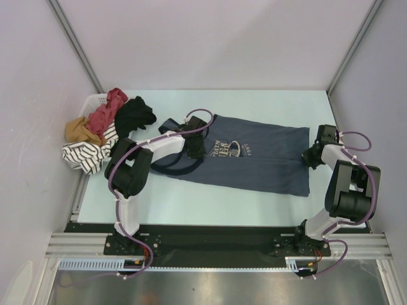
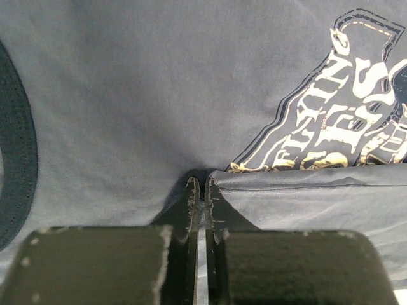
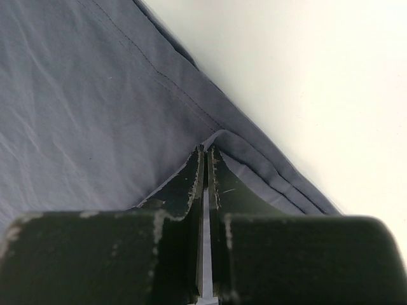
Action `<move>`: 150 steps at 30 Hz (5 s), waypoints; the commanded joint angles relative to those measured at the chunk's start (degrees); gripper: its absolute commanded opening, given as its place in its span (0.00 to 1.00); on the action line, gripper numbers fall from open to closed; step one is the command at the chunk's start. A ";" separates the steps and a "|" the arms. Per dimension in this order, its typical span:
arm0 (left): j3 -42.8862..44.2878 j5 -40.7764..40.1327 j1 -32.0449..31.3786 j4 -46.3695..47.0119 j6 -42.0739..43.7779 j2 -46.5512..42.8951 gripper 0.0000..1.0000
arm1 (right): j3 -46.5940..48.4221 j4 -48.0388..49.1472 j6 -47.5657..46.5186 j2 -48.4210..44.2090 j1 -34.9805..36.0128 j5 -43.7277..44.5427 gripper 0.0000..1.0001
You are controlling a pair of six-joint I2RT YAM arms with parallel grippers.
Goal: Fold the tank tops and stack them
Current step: Fold the tank top
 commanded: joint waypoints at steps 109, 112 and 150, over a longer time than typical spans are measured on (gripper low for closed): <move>58.20 13.75 8.82 5.83 4.69 38.51 0.26 | 39.73 4.01 -14.86 32.18 1.17 3.01 0.00; 58.81 13.66 9.26 7.76 5.13 38.08 0.00 | 40.25 4.10 -14.42 32.18 1.26 2.57 0.00; 10.31 14.27 10.14 39.76 5.92 6.52 0.00 | 15.40 3.92 -11.96 5.56 0.11 5.03 0.00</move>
